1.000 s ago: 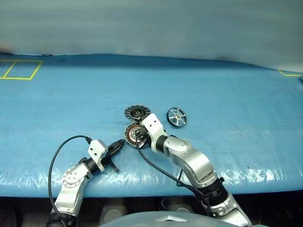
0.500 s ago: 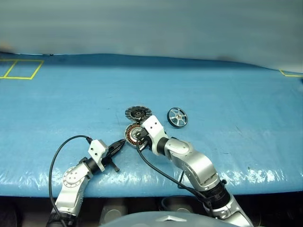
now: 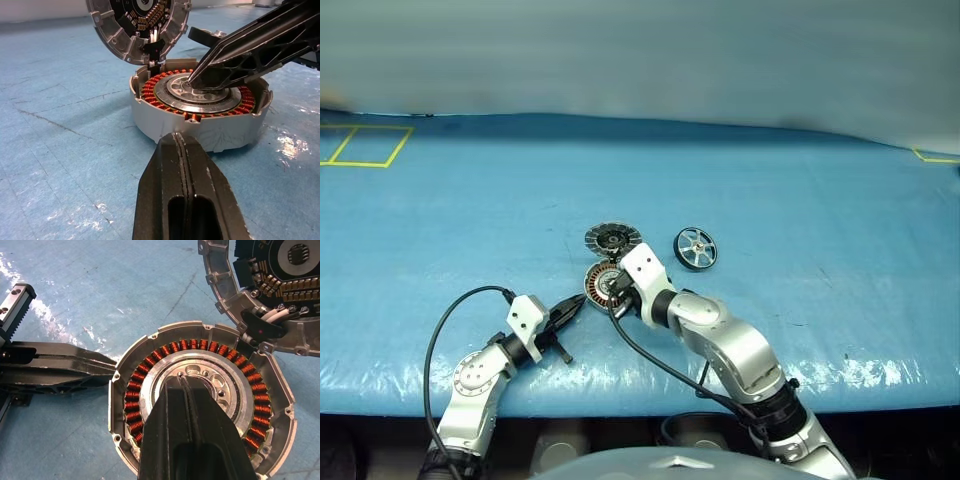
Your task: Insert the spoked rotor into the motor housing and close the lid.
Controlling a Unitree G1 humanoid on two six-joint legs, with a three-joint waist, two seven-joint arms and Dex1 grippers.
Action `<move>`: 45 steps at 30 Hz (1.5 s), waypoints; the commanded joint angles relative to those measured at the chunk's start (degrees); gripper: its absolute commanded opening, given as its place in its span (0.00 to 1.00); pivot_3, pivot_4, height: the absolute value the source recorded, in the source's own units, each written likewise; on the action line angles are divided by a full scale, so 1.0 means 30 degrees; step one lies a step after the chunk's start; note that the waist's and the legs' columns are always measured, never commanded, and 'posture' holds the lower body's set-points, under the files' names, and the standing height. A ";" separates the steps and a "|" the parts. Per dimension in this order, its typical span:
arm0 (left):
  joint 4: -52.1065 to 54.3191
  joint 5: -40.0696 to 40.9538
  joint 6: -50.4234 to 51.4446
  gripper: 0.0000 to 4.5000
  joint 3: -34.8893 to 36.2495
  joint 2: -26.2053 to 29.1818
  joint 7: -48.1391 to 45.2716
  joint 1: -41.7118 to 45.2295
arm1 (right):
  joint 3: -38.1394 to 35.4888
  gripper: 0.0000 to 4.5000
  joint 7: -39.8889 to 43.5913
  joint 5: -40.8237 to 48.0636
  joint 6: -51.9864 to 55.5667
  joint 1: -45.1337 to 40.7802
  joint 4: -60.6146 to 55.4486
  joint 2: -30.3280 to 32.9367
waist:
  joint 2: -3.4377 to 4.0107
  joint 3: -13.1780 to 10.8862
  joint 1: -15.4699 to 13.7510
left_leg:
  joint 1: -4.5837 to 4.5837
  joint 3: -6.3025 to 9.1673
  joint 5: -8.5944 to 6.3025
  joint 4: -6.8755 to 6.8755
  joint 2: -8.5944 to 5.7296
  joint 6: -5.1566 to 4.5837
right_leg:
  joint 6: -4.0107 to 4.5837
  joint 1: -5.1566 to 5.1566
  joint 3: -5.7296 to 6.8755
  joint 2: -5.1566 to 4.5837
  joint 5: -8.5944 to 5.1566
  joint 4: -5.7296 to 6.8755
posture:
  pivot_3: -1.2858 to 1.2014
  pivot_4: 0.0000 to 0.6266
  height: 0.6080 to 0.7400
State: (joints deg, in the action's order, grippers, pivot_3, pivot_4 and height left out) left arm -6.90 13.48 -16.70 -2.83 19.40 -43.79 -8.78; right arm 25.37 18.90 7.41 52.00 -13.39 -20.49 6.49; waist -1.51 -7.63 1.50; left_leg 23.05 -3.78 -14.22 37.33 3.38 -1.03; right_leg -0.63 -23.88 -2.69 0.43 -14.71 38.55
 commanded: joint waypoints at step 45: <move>0.0400 -0.0293 -0.0102 0.00 -0.0282 -0.0041 0.0355 -0.0115 | 0.2183 0.00 0.0126 -0.1597 0.1235 -0.2080 -0.0069 0.1642 | -0.0002 0.0007 0.0173 | 0.0178 -0.0019 0.0005 0.0056 -0.0009 -0.0003 | -0.0110 -0.0191 0.0024 0.0019 0.0069 0.0060 | 0.52 0.24 1.00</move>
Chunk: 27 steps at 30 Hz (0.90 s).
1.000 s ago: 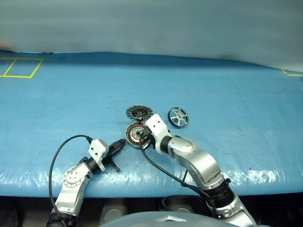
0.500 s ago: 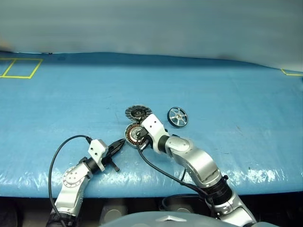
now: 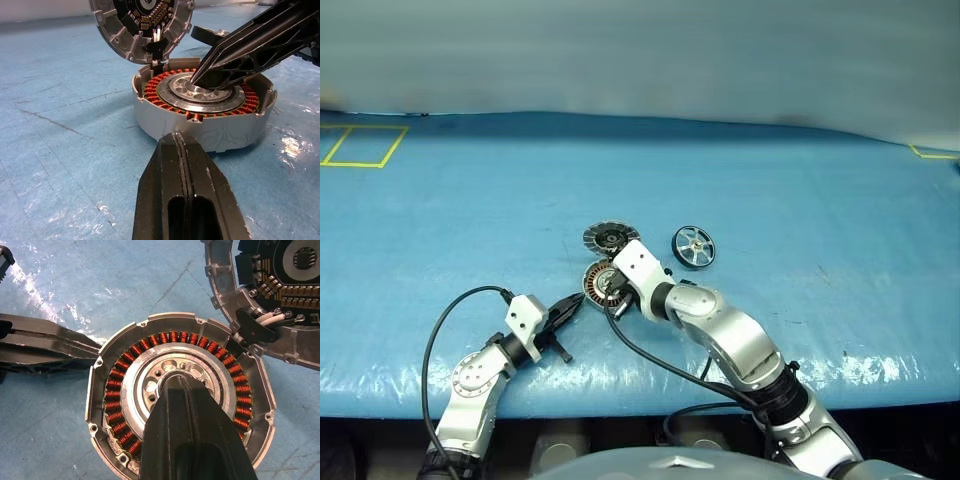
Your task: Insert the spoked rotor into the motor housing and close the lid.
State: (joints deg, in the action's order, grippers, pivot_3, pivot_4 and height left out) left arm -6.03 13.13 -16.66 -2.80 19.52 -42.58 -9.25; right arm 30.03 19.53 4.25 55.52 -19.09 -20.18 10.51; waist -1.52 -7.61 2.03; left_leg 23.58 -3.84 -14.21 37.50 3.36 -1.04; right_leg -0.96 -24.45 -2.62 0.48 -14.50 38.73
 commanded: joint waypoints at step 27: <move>0.0514 -0.0279 0.0177 0.00 -0.0252 -0.0112 0.0089 -0.0034 | -0.0017 0.00 0.0211 -0.0057 -0.0277 0.0151 -0.0618 -0.0481 | -0.0001 0.0001 -0.0068 | 0.0008 0.0006 0.0000 0.0005 -0.0003 0.0000 | -0.0024 -0.0002 0.0018 0.0001 0.0017 0.0001 | 0.52 0.24 1.00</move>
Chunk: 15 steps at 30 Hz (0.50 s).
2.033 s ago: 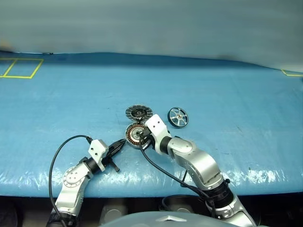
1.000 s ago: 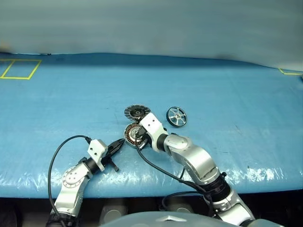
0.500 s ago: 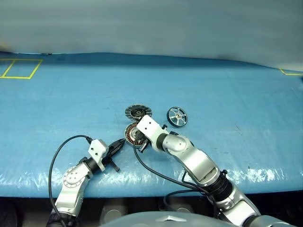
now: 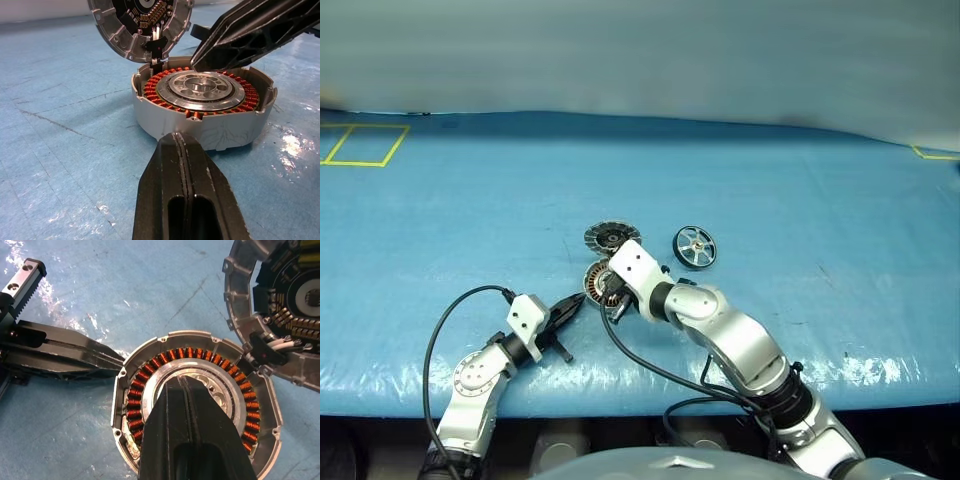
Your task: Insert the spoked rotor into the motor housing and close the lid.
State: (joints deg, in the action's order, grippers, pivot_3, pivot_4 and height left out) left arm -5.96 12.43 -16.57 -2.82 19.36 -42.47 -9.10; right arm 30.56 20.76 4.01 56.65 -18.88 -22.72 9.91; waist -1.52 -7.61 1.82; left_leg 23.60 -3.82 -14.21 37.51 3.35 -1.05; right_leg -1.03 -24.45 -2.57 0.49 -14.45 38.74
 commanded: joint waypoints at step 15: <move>0.0549 -0.0028 0.0248 0.00 -0.0269 0.0001 0.0034 -0.0090 | -0.0484 0.00 -0.0104 0.0237 -0.0884 0.0755 0.1165 -0.0280 | 0.0001 0.0016 0.0019 | -0.0012 -0.0002 0.0000 0.0007 0.0000 -0.0001 | -0.0005 0.0013 -0.0001 0.0001 0.0003 0.0005 | 0.52 0.24 1.00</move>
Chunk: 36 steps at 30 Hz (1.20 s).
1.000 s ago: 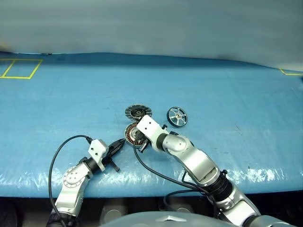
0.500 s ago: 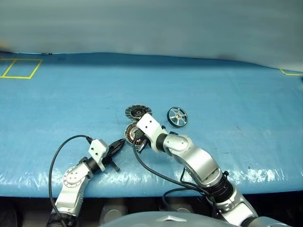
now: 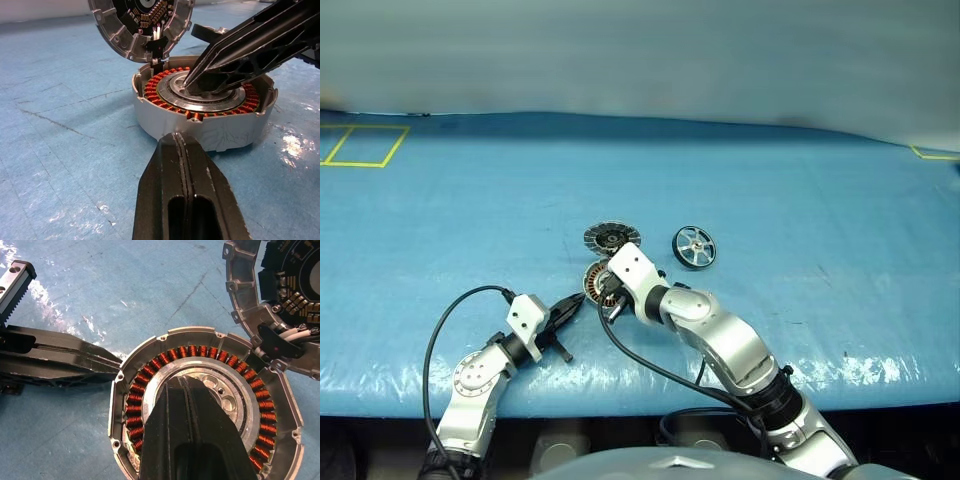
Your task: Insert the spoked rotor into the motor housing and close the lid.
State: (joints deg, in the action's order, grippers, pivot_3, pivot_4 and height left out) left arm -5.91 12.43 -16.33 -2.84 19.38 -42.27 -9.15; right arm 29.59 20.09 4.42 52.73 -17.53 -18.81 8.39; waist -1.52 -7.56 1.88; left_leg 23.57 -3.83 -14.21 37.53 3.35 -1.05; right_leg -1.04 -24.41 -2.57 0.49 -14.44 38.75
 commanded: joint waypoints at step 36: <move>0.0300 0.0031 0.0078 0.00 -0.0177 0.0081 -0.0233 -0.0026 | -0.0489 0.00 -0.0851 0.0216 0.0321 0.0018 -0.0905 -0.0459 | -0.0007 0.0013 -0.0023 | 0.0009 0.0002 0.0000 0.0019 0.0000 -0.0001 | -0.0009 -0.0005 0.0001 0.0005 0.0006 0.0011 | 0.52 0.24 1.00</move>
State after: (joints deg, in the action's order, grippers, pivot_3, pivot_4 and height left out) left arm -5.89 12.44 -16.26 -2.84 19.49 -42.63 -9.04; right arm 28.26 17.93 5.12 55.04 -16.69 -20.79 7.66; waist -1.54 -7.52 1.81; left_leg 23.60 -3.82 -14.21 37.59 3.35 -1.05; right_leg -1.07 -24.43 -2.57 0.51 -14.42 38.79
